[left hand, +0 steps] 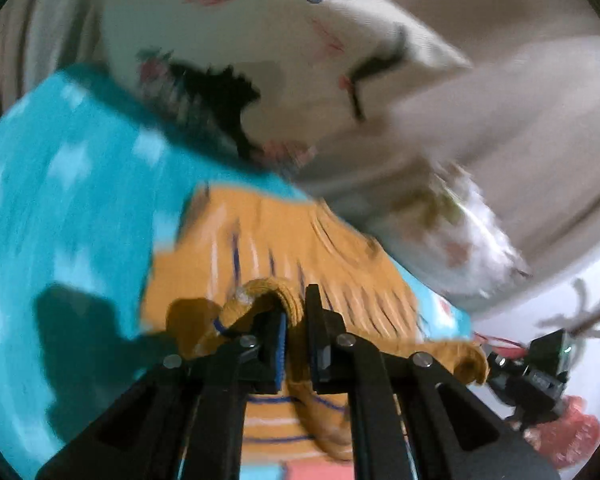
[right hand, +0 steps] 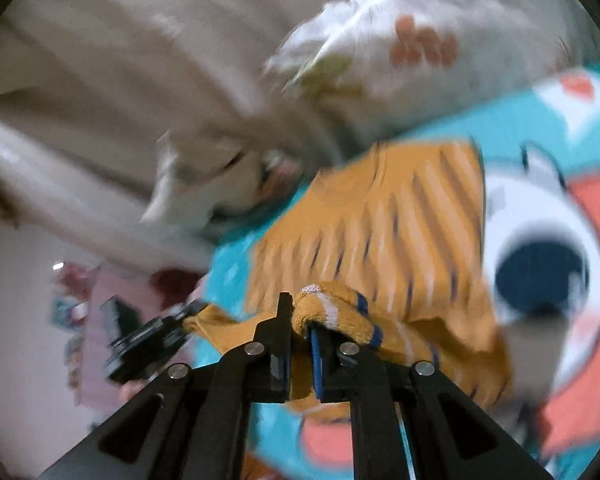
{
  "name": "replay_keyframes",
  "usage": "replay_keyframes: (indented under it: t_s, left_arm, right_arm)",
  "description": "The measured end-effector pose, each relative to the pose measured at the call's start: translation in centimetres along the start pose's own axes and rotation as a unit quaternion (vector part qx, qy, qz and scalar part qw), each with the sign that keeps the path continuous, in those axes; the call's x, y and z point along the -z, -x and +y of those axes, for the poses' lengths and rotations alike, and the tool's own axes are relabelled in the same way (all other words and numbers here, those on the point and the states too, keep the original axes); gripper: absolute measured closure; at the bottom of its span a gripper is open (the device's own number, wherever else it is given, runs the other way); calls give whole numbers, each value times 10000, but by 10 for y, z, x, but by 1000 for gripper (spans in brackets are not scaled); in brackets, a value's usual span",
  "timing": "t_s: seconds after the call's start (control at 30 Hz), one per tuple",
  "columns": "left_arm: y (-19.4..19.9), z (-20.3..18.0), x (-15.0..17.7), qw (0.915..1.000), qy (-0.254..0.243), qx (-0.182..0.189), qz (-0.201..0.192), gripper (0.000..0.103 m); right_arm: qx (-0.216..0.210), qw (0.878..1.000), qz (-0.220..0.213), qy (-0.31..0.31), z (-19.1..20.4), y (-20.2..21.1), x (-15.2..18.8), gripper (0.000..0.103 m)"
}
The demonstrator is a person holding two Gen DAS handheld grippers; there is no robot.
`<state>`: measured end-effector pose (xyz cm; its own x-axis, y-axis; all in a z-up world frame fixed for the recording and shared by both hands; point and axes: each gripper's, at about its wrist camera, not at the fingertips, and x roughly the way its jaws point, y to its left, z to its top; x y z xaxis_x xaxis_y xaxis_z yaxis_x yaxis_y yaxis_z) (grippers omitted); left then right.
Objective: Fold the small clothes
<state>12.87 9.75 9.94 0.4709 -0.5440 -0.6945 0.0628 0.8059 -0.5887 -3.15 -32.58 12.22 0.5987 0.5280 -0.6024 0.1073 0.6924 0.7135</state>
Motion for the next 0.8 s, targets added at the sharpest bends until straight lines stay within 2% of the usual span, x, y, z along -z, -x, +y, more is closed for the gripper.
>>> replay_keyframes:
  t_s: [0.07,0.13,0.17,0.2,0.23,0.27,0.3,0.4,0.57,0.67,0.8]
  left_arm:
    - [-31,-1,-25,9999,-90,-58,86,87]
    - [-52,1,-37,9995,-88,-79,280,79]
    - [-57,1,-40,9994,-120,-88,299,68]
    - [-59,1,-42,9994,-197,-71,284,56]
    - [-60,2,-44,9992,-301,-50,258,51]
    - [-59,3,-44,9990,-360,-42,248,43]
    - [-56,6,-44,9989,-381,-12,258,41]
    - [-43,19,-38,9984,-466,69,308,37]
    - [-13,52,-9,9982,-473,-101,364,25]
    - [-11,75,11,9975,-204,132,668,21]
    - [-34,91,29,9904,43,608,1242,13]
  right_arm:
    - [534,9983,-130,-212,-18,-40,-41,92]
    - [1088,9932,-54,-420,-41,-74,-65,83]
    - [1476,9874,53,-565,-53,-92,-75,79]
    - [1599,9850,65,-645,-60,-100,-78,74]
    - [1611,9844,33,-710,-63,-103,-80,71]
    - [1520,9854,-44,-770,-66,-102,-81,60]
    - [1492,9855,-103,-801,-65,-100,-82,51]
    - [1542,9844,-329,-779,-63,-79,-76,45]
    - [1957,9782,-232,-657,-69,-38,-33,39]
    - [2079,9750,-140,-773,-84,-24,-2,36]
    - [1709,9781,16,-1185,-107,-34,19,35]
